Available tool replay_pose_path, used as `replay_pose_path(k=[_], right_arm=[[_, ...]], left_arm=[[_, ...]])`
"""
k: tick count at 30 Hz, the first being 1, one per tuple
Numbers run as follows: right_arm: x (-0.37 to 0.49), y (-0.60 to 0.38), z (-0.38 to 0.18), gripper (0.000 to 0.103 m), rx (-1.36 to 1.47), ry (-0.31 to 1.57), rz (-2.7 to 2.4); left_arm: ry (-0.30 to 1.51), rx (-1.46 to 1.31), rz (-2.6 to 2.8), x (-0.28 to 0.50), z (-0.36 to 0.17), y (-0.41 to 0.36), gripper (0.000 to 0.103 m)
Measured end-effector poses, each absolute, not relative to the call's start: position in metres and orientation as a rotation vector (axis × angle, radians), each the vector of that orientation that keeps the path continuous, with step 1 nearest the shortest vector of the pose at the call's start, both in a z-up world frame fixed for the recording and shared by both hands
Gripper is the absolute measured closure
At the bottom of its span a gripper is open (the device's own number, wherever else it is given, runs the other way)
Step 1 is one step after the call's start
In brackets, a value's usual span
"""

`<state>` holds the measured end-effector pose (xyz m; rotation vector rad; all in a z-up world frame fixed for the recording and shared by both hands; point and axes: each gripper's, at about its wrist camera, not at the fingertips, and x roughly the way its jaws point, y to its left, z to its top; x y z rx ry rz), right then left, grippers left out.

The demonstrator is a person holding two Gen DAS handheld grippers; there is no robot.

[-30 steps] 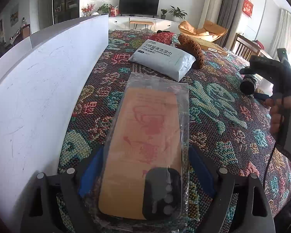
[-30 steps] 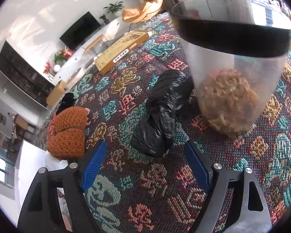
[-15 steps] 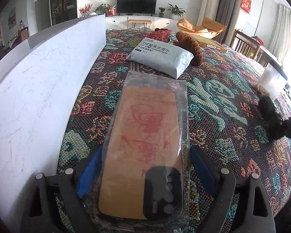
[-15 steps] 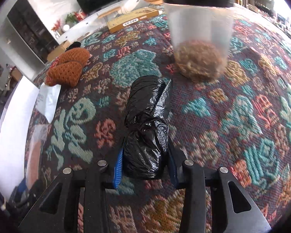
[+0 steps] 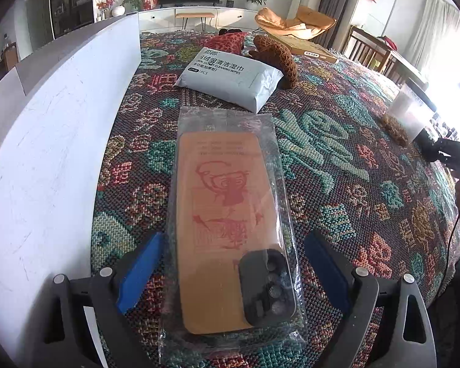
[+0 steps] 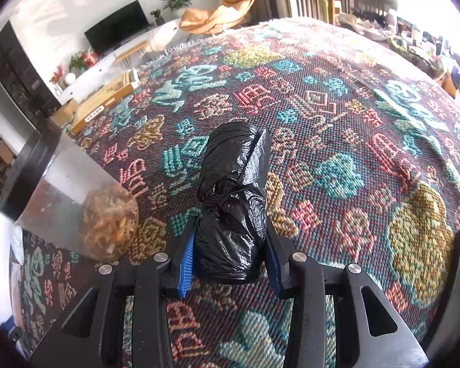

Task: Organize soft objects
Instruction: 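Carry the board and black roll into the white box and open both grippers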

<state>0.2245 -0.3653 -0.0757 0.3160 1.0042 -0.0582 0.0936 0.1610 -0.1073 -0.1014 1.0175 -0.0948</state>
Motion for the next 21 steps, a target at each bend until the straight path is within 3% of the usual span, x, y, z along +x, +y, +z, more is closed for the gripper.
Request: replay_pose_path(k=[3,5,7,11,12,13,21], right_arm=[[0.237,-0.368,-0.069,0.041,0.321,1.037,-0.040],[0.241,-0.366,-0.069,0.040,0.289,1.069,-0.049],[0.245,-0.365,-0.074,0.063,0.207,1.132,-0.100],[0.228,-0.371,-0.053,0.063,0.217,1.083,-0.149],[0.221,-0.372,-0.041,0.063,0.221,1.053,-0.165],[0.214,-0.372,-0.027,0.063,0.215,1.023,-0.175],[0.168,-0.275,0.081,0.063,0.138,0.885,0.104]], left_arm=[[1.051,-0.037,-0.104,0.094,-0.111,0.154,0.010],[1.074,-0.001,-0.119,0.095,-0.115,0.146,0.009],[1.086,0.062,-0.098,0.098,-0.119,0.136,0.008],[1.081,0.013,-0.067,0.113,-0.120,0.140,0.007],[1.062,-0.023,-0.044,0.116,-0.119,0.144,0.011],[1.035,-0.049,-0.026,0.117,-0.116,0.148,0.028],[0.926,-0.408,-0.187,0.092,-0.071,0.173,0.028]])
